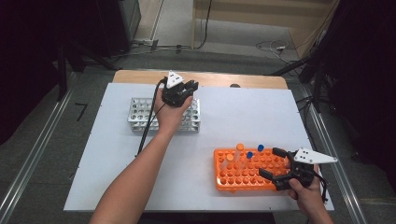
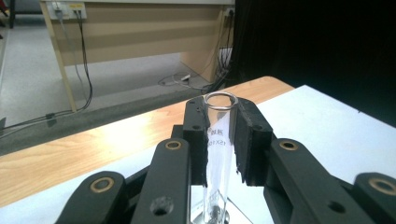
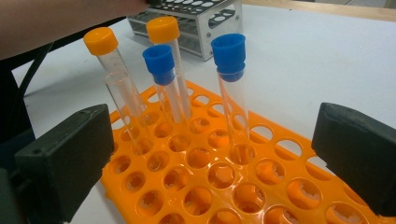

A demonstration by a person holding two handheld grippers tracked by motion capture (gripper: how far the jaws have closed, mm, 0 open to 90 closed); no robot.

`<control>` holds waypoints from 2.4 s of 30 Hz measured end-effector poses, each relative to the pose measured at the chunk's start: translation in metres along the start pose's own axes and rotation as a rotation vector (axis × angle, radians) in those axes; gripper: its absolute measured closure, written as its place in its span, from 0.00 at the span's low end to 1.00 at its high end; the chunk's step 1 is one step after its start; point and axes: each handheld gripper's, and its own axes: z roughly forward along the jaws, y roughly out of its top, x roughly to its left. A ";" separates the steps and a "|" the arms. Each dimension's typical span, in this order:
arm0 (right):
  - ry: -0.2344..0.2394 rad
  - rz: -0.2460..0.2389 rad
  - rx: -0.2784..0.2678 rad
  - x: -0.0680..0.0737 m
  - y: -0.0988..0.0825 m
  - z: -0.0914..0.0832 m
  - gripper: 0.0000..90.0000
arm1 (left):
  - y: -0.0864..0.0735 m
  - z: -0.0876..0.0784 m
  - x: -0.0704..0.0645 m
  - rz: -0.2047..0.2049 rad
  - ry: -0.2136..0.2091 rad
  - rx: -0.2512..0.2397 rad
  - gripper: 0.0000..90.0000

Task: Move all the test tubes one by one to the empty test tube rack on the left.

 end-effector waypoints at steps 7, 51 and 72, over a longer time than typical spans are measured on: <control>-0.002 0.000 0.001 0.001 0.000 0.001 0.00 | -0.006 0.002 -0.003 0.001 0.004 0.040 0.85; 0.026 -0.030 -0.001 0.018 0.008 0.006 0.00 | -0.002 -0.078 -0.021 -0.076 -0.125 0.048 0.04; 0.090 -0.014 0.014 0.032 0.006 0.005 0.02 | -0.038 -0.152 -0.052 -0.057 -0.195 0.013 0.00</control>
